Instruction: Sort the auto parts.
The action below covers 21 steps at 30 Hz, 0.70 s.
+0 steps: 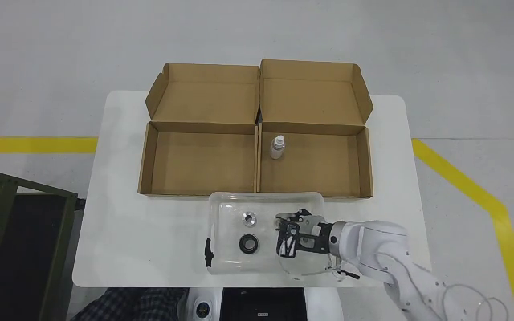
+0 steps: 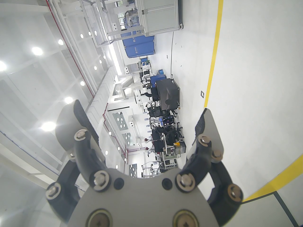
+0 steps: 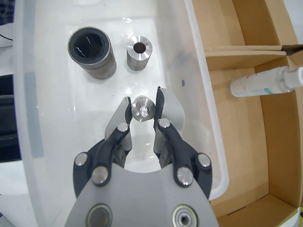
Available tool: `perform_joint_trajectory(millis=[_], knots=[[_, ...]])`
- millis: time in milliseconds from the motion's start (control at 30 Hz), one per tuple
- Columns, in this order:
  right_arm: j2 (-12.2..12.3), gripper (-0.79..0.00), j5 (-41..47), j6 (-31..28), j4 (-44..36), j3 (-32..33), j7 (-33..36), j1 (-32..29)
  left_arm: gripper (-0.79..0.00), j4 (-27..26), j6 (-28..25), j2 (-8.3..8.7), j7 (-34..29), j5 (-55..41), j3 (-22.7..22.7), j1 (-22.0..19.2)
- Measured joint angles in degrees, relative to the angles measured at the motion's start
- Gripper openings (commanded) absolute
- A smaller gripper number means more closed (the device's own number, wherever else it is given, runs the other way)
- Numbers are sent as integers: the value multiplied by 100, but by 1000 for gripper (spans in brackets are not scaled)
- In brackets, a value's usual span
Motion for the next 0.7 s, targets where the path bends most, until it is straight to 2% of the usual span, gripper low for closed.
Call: perform_joint_trajectory(millis=[200, 467, 700], knots=[[29, -785, 306, 22, -224, 267, -794, -143, 0, 0, 0, 0, 0, 0, 0, 0], [17, -785, 937, -30, -123, 474, -2022, -94, 0, 0, 0, 0, 0, 0, 0, 0], [-19, -785, 1482, 367, 238, 932, -3433, 33, 0, 0, 0, 0, 0, 0, 0, 0]])
